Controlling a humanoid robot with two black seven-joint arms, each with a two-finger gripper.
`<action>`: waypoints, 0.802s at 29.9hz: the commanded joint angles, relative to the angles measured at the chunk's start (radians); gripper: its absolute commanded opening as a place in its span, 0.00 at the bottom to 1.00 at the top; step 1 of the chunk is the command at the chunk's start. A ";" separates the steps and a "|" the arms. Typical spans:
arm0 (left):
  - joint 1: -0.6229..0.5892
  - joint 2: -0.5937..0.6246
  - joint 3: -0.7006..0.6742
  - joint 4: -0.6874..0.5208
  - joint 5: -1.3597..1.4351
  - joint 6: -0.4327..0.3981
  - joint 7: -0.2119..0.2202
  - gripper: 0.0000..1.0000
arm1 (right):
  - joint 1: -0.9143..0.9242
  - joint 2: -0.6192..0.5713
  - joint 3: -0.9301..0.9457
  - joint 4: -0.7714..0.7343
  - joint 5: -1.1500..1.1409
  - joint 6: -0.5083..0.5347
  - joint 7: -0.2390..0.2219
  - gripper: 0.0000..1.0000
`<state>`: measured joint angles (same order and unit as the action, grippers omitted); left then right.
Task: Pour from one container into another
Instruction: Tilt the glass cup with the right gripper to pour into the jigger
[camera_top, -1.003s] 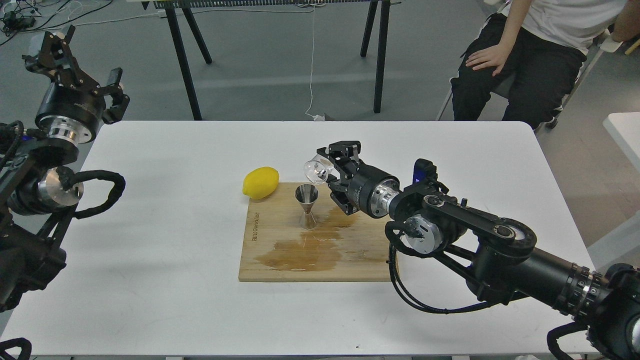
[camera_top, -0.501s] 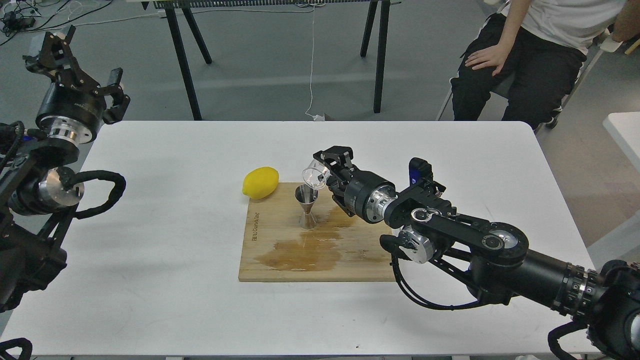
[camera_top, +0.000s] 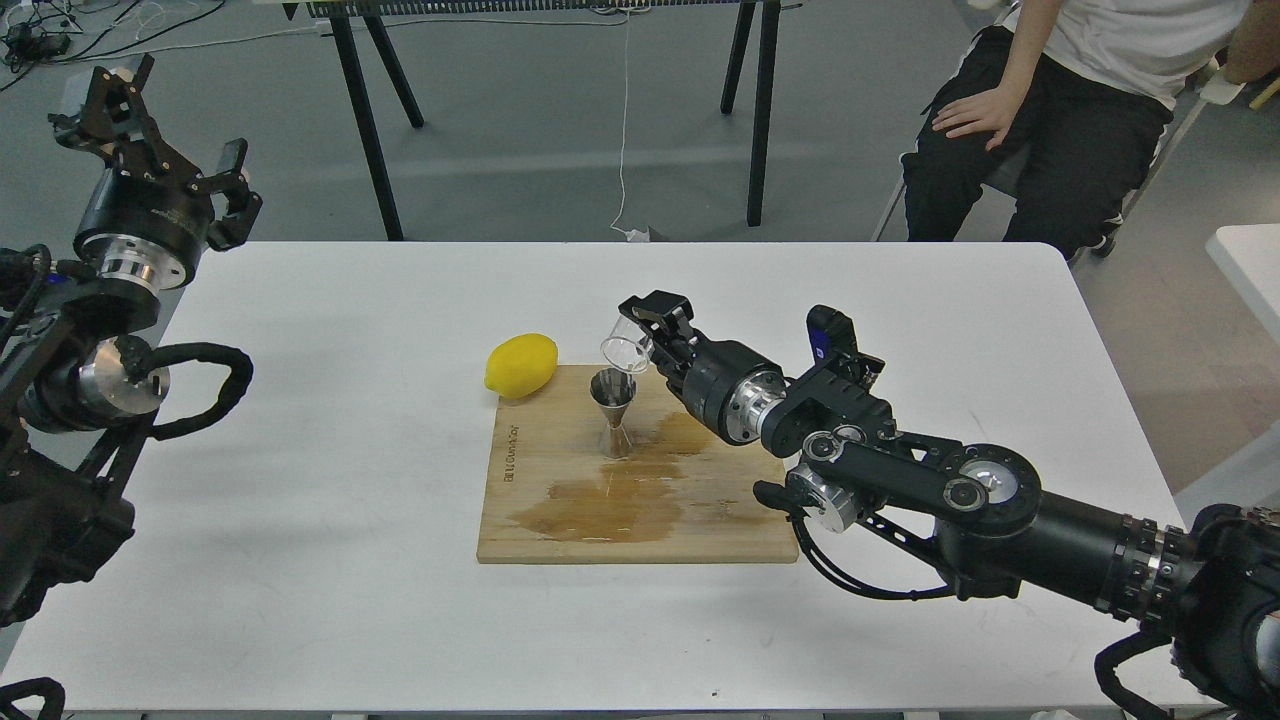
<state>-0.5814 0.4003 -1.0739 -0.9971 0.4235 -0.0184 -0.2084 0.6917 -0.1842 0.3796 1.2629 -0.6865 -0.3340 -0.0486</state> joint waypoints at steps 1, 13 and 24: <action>0.002 0.000 -0.001 0.000 0.001 0.000 0.000 1.00 | 0.000 -0.001 -0.002 -0.002 -0.013 0.000 0.004 0.36; 0.003 -0.006 -0.003 0.000 0.000 0.000 0.000 1.00 | 0.015 0.000 -0.007 -0.004 -0.062 -0.002 0.010 0.36; 0.003 -0.006 -0.008 0.000 0.000 0.002 -0.002 1.00 | 0.094 0.003 -0.125 -0.043 -0.125 -0.022 0.036 0.36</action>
<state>-0.5783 0.3942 -1.0798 -0.9971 0.4246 -0.0170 -0.2098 0.7711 -0.1814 0.2634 1.2211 -0.8062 -0.3532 -0.0140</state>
